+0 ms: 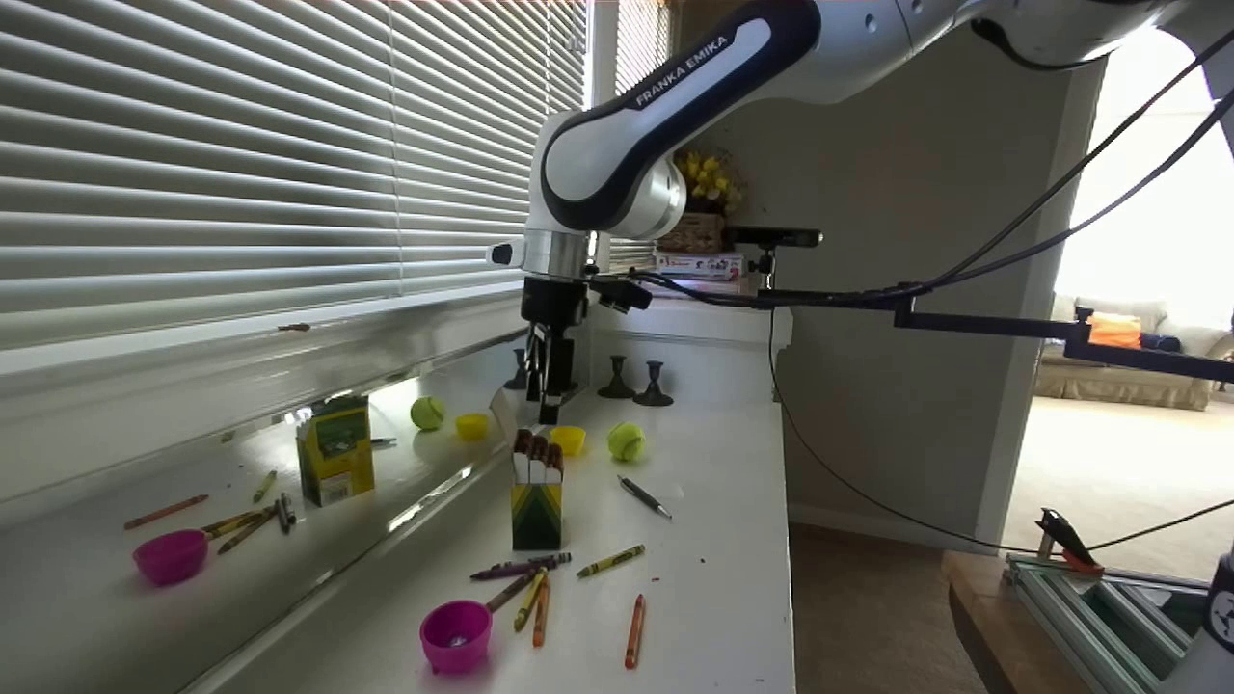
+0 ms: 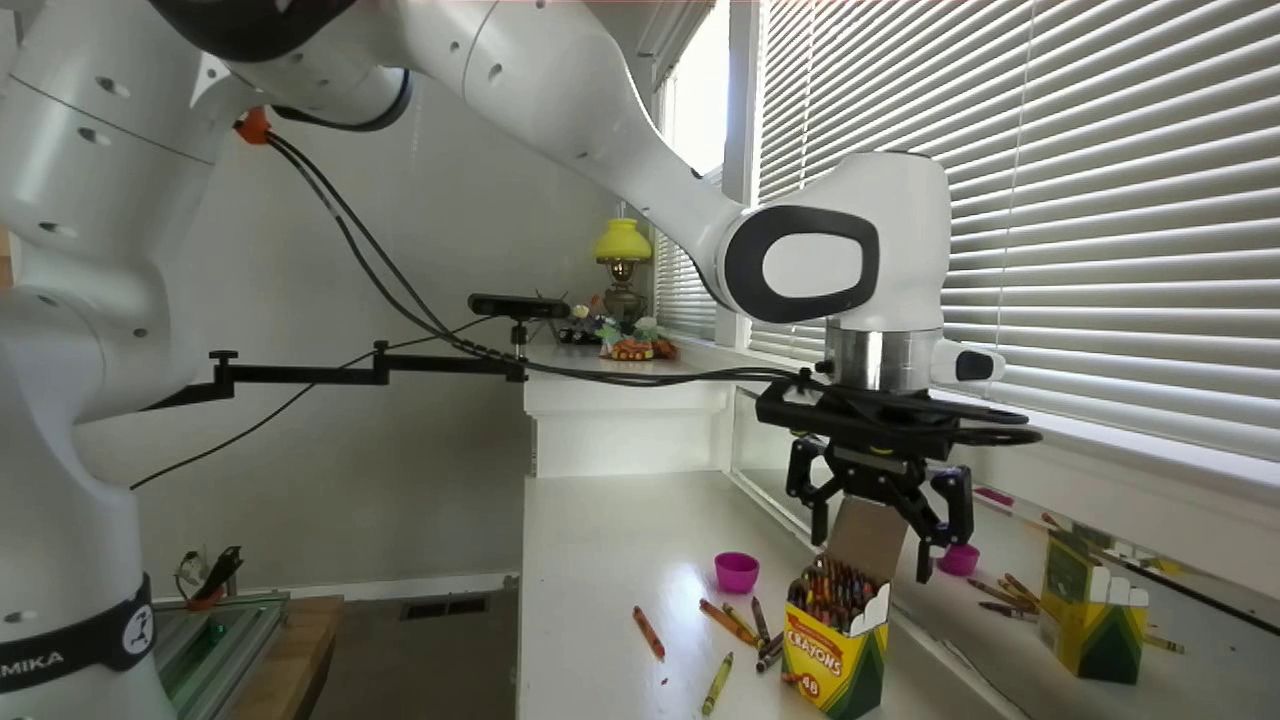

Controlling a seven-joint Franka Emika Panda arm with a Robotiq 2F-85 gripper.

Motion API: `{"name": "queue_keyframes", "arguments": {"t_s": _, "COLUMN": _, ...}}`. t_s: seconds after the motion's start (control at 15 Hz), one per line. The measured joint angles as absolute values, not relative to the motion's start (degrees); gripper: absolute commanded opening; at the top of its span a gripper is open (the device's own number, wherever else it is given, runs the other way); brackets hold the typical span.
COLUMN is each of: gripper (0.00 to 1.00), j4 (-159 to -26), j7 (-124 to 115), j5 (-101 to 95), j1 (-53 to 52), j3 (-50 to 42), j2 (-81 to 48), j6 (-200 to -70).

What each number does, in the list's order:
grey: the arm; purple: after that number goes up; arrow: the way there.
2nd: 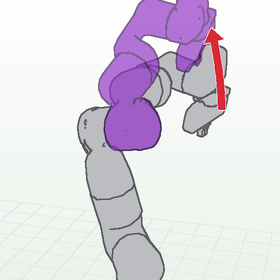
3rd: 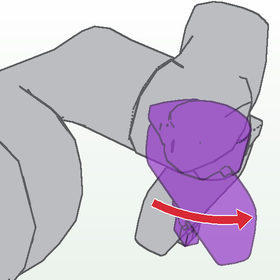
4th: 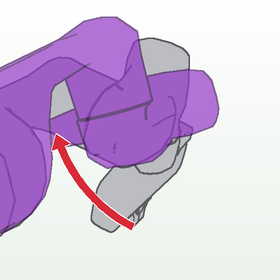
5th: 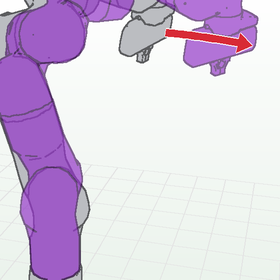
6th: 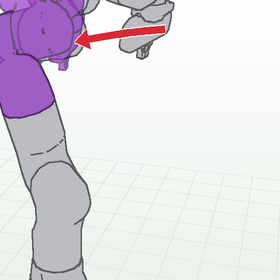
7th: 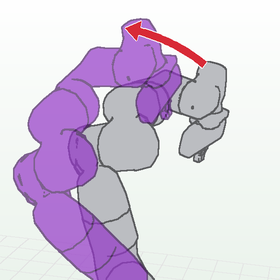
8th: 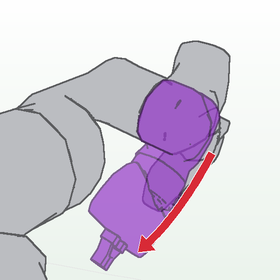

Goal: Move the box of crayons slightly to the right

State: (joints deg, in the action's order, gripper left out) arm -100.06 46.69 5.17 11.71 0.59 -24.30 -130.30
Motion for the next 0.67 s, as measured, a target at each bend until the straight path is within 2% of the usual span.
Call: {"name": "queue_keyframes", "arguments": {"t_s": 0.67, "gripper": 1.0, "j4": -100.04, "j7": 54.67, "j5": 5.56, "j1": 12.16, "j3": 1.61, "j2": -24.59, "j6": -132.51}}
